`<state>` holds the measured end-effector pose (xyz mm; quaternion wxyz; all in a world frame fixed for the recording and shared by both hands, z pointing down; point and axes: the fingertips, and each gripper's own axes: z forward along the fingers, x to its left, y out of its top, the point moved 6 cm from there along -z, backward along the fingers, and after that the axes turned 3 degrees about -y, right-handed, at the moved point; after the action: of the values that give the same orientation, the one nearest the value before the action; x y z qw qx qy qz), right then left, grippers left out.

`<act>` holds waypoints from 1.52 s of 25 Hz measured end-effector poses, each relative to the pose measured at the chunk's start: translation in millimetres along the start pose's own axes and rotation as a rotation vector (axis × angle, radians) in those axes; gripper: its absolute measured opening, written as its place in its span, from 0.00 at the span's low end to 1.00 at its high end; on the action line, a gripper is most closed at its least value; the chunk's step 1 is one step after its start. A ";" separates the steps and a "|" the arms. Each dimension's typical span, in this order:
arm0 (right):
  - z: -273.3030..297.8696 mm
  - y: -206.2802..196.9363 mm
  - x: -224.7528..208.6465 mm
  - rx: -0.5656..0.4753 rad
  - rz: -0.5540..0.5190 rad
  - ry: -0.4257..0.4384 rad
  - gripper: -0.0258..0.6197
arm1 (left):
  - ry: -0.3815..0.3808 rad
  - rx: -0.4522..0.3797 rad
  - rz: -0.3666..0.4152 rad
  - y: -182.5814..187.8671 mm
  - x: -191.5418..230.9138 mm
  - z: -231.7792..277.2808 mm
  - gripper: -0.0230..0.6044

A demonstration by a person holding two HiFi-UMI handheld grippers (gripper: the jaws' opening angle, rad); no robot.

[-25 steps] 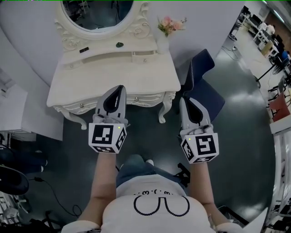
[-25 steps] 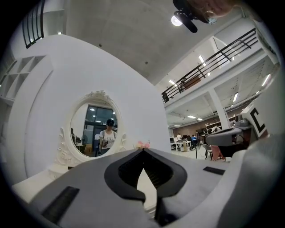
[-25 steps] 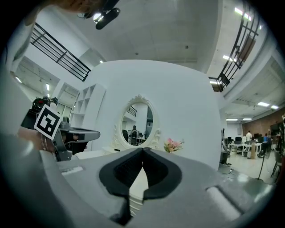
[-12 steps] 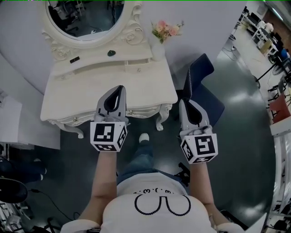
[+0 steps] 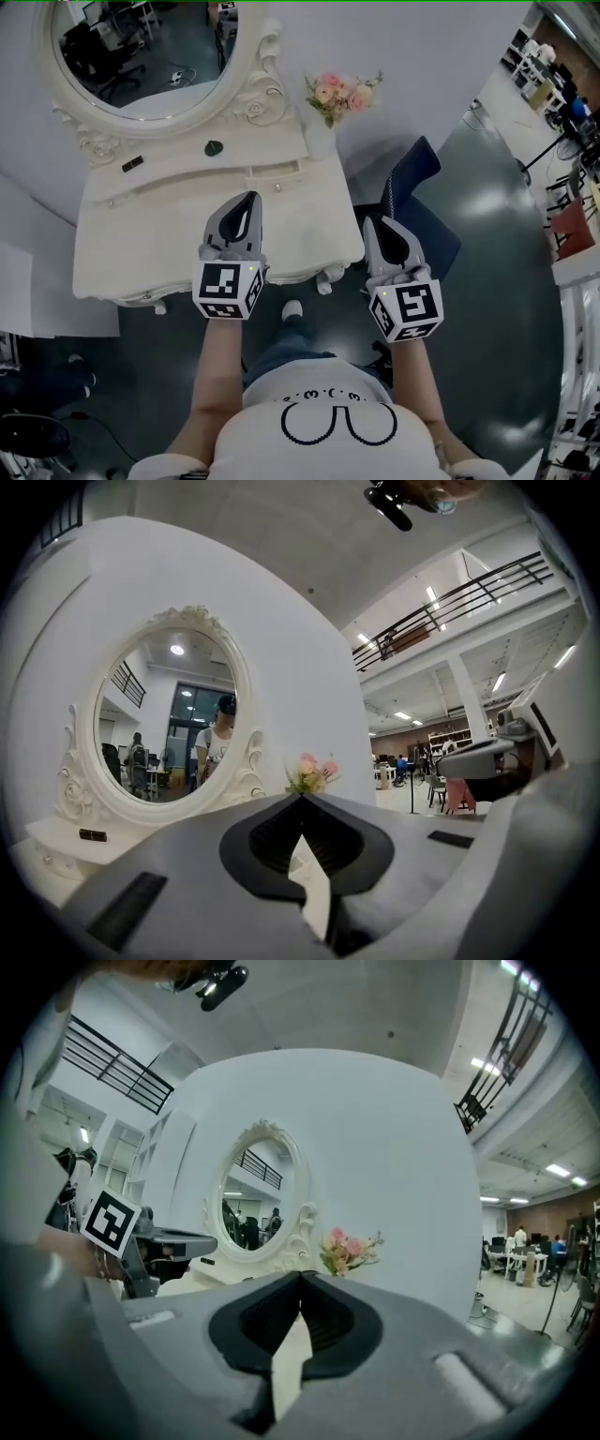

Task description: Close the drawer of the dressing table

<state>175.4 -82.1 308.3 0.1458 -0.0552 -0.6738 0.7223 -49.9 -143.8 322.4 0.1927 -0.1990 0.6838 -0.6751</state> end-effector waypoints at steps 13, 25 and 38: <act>114.6 -14.8 -37.4 0.057 0.004 0.008 0.04 | -0.033 0.031 -0.050 -24.9 64.6 99.6 0.03; 134.5 -36.9 -51.9 0.124 0.020 0.030 0.04 | -0.006 0.091 -0.114 -55.8 63.6 121.7 0.26; 155.9 -89.5 -87.9 0.252 0.089 0.119 0.04 | 0.167 0.314 -0.196 -145.9 33.1 133.2 0.26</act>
<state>228.2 -252.1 400.0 0.1590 -0.1090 -0.5649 0.8023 -5.2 -275.5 466.6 0.0972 -0.1754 0.5609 -0.8032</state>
